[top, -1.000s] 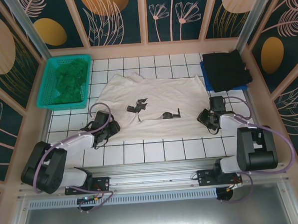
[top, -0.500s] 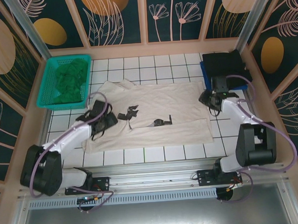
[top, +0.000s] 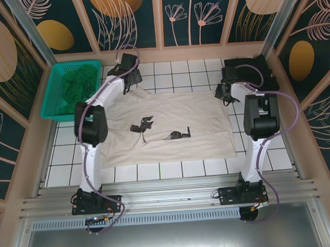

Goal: Fold and stack the t-shirts

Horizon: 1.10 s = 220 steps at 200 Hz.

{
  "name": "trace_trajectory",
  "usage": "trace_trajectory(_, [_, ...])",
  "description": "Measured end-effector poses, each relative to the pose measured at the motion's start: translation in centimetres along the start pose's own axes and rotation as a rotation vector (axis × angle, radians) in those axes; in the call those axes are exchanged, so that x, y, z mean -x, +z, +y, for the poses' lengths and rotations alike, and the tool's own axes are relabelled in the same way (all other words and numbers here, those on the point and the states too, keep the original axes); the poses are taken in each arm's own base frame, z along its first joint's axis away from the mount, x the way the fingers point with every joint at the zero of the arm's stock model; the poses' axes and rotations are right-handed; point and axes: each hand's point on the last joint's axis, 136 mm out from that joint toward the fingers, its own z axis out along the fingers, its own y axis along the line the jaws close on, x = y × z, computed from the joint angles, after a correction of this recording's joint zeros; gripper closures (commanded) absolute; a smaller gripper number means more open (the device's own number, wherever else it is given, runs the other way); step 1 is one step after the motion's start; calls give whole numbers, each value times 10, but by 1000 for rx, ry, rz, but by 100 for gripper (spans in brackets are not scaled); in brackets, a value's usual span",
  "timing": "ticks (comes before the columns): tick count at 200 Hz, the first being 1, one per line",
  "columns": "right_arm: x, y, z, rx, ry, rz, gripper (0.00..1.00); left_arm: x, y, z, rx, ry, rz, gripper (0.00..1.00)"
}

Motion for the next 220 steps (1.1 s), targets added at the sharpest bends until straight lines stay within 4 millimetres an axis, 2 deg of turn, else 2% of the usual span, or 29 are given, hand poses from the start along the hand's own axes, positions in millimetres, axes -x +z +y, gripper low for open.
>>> trace_trajectory(21, [7,13,3,-9,-17,-2,61,1,40,4,28,19,20,31])
trace_trajectory(38, [10,22,2,-28,-31,-1,61,-10,63,17,49,33,60,31])
trace_trajectory(67, [23,30,5,-42,-48,-21,61,-37,81,37,66,56,152,33])
trace_trajectory(79, [24,34,4,-48,-49,-20,61,-46,85,40,62,64,175,37])
trace_trajectory(91, [24,33,5,-45,-52,-16,63,-47,82,36,37,69,178,43])
trace_trajectory(103, [24,33,5,-46,-57,-14,68,-49,81,34,28,84,181,53])
trace_trajectory(128, [25,33,7,-37,-56,-12,82,-50,80,31,-1,109,195,80])
trace_trajectory(158, [23,33,14,-13,-78,-7,97,-54,72,25,-38,134,225,100])
trace_trajectory(187, [23,29,18,8,-81,-3,100,-45,51,17,-74,143,229,100])
trace_trajectory(220, [19,9,20,40,-79,-2,100,-17,0,12,-120,133,177,100])
